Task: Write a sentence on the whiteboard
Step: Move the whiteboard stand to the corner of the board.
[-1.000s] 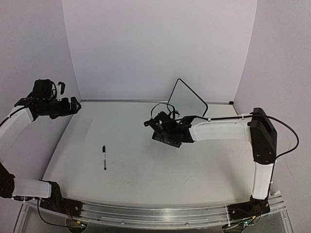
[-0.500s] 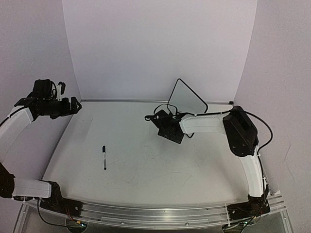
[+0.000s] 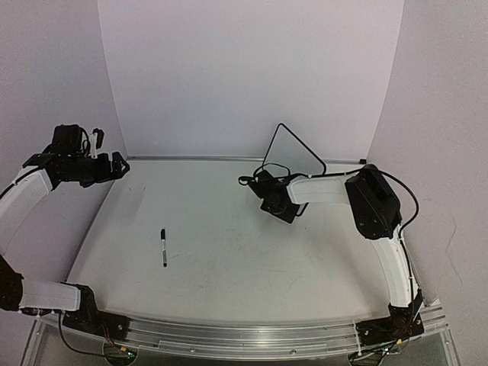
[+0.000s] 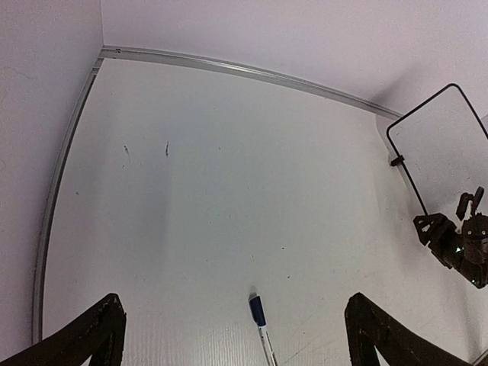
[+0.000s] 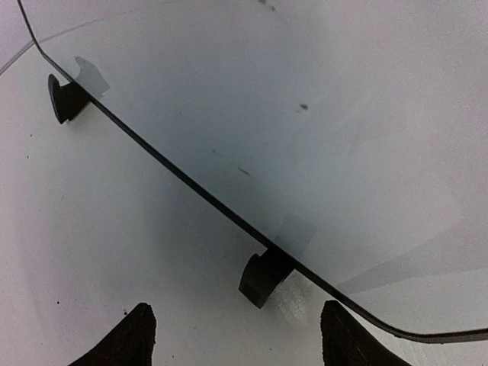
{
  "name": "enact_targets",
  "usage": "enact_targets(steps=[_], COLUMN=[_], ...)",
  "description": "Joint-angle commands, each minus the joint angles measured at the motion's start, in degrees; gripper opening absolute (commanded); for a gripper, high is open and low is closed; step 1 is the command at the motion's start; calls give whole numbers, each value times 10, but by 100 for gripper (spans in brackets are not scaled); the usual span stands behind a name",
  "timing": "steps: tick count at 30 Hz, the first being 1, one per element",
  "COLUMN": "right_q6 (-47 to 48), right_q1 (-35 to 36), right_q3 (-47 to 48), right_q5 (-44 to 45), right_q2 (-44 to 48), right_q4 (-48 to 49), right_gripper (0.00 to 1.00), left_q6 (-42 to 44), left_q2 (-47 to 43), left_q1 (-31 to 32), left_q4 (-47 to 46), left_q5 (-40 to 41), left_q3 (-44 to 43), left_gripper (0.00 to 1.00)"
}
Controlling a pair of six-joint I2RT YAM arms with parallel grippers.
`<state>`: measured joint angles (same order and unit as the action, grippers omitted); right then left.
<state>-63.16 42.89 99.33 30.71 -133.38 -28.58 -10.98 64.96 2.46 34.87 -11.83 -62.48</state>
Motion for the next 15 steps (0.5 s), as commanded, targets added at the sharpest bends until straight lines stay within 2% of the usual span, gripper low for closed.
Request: enact_targets(steps=[1, 15], right_q6=[-19, -46], right_q1=[-9, -42], right_q3=[9, -17], right_q5=[17, 28], right_q2=[-6, -7], right_q4=[-16, -21], right_gripper=[68, 60], left_q6=[-7, -9], left_q2=[3, 12], left_q1=[-1, -1], left_q4=[-14, -15], left_q5=[-10, -19], left_q3=[1, 1], left_gripper=[99, 100])
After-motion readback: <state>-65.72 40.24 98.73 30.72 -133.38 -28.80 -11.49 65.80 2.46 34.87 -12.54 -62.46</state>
